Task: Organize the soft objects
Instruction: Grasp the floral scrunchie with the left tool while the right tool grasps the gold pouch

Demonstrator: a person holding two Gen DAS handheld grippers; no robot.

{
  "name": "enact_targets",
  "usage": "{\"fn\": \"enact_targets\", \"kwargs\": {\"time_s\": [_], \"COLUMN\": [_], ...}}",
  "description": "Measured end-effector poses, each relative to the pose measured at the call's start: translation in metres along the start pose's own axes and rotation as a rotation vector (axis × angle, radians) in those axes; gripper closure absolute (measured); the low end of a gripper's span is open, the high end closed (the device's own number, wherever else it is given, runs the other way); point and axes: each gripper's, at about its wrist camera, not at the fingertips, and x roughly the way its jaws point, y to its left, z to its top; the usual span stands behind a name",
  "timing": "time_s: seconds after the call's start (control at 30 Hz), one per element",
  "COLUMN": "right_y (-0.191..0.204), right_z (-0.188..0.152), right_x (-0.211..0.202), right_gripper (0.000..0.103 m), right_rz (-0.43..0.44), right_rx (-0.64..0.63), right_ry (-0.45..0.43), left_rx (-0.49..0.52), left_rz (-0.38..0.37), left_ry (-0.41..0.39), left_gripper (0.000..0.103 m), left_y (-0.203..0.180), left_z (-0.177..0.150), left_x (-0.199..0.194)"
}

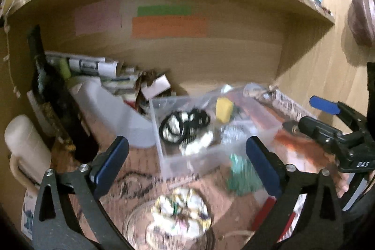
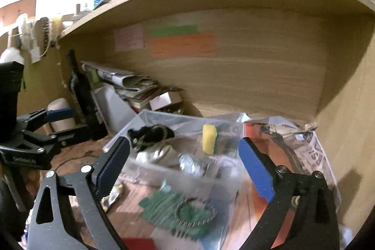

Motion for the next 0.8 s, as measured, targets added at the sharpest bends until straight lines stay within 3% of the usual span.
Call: {"fn": "enact_targets", "kwargs": {"time_s": [0.23, 0.47, 0.7, 0.8], "right_y": [0.018, 0.035, 0.046, 0.050], "right_z": [-0.040, -0.091, -0.124, -0.129], "right_x": [-0.014, -0.002, 0.016, 0.019], "right_gripper": [0.005, 0.005, 0.005, 0.005], "right_rz": [0.031, 0.071, 0.118, 0.112], "right_rx": [0.037, 0.068, 0.044, 0.001], "right_ry": [0.041, 0.192, 0.325, 0.329], "left_rx": [0.012, -0.020, -0.053, -0.058], "left_rz": [0.024, 0.021, 0.024, 0.033], "left_ry": [0.074, 0.159, 0.225, 0.240], "left_gripper": [0.002, 0.002, 0.002, 0.002], "left_y": [-0.006, -0.006, 0.001, 0.005], "left_z": [-0.051, -0.095, -0.117, -0.118], "left_x": [-0.012, -0.012, -0.003, 0.005]}}
